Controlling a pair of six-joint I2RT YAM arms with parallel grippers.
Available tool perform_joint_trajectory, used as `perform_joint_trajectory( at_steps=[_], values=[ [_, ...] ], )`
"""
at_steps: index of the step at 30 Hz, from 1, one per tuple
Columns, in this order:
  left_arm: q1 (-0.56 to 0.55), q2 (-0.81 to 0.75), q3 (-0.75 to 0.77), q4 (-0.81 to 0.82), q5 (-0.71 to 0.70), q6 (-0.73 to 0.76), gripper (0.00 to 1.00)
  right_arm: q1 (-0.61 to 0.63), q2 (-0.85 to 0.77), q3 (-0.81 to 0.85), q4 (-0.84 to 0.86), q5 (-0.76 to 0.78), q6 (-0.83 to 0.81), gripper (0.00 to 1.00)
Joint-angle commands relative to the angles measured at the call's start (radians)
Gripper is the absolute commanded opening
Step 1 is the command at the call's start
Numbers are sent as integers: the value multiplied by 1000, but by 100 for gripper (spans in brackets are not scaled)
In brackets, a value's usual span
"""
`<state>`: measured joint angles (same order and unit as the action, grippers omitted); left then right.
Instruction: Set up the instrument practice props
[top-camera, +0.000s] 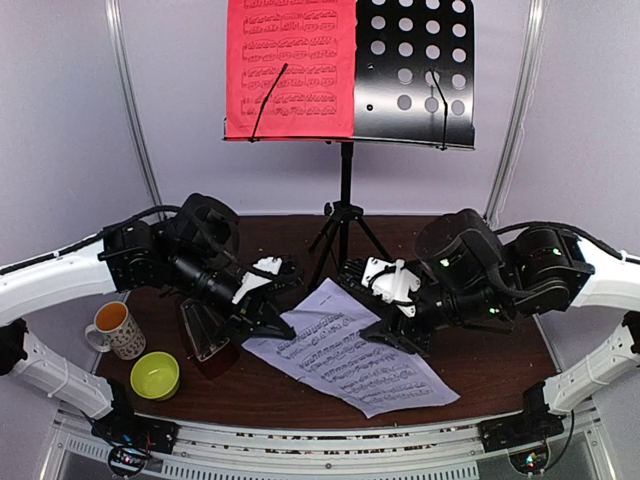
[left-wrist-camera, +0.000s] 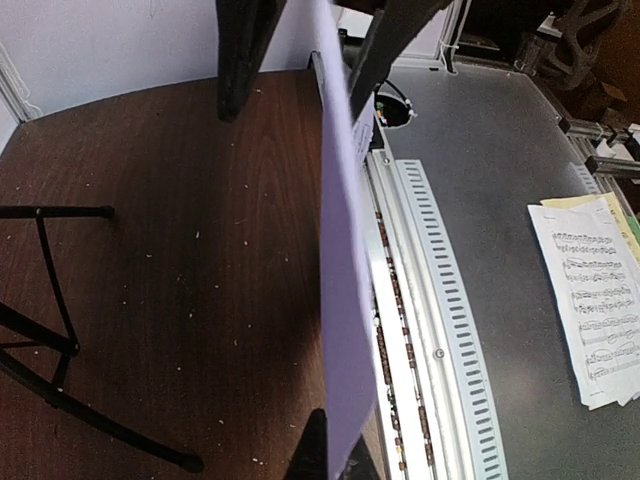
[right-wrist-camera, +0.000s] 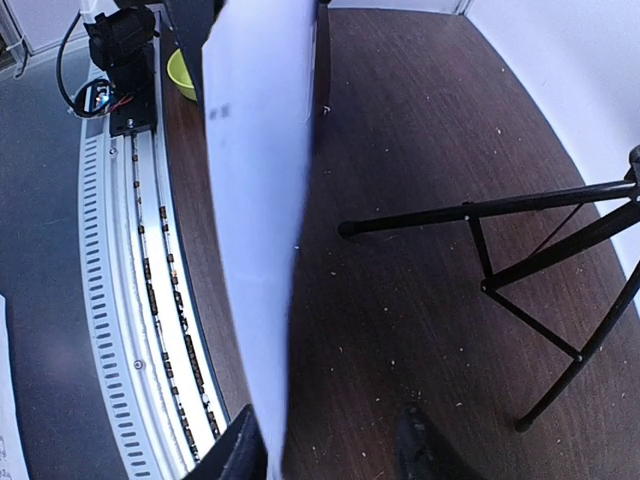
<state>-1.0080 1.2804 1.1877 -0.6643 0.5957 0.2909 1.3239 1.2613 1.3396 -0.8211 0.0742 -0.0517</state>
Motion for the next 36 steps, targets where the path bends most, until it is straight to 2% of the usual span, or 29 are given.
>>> perform_joint_trajectory(
  at_steps=[1, 4, 5, 6, 9, 12, 13, 15, 19, 22, 31, 36],
  values=[
    [-3, 5, 44, 5, 30, 19, 0, -3, 32, 22, -28, -19, -4, 40],
    [-3, 8, 50, 14, 33, 11, 0, -2, 40, 25, -25, -55, 6, 26],
    [-3, 8, 51, 21, 33, 7, 0, -3, 42, 27, -24, -65, 7, 17],
    [-2, 7, 50, 32, 27, -2, 1, -3, 42, 33, -25, -68, 8, 2],
    [1, -25, 13, 128, -29, -50, 31, -2, 9, 32, -4, -94, 16, 0],
    [20, -121, -100, 309, -106, -138, 56, -7, -65, -3, 55, -126, 15, 0],
    [28, -159, -142, 366, -126, -166, 62, -10, -90, -11, 72, -131, 18, 0],
    [39, -223, -209, 480, -170, -219, 68, -22, -140, -28, 105, -161, 25, 0],
    [43, -318, -311, 653, -238, -276, 72, -53, -235, -57, 190, -219, 44, 0],
    [39, -328, -340, 786, -200, -336, 73, -79, -288, -63, 244, -248, 55, 0],
    [-80, -211, -186, 897, -141, -361, 72, -136, -379, -40, 323, -268, 79, 0],
    [-120, -151, -110, 929, -184, -358, 67, -160, -407, -37, 364, -295, 86, 0]
  ],
)
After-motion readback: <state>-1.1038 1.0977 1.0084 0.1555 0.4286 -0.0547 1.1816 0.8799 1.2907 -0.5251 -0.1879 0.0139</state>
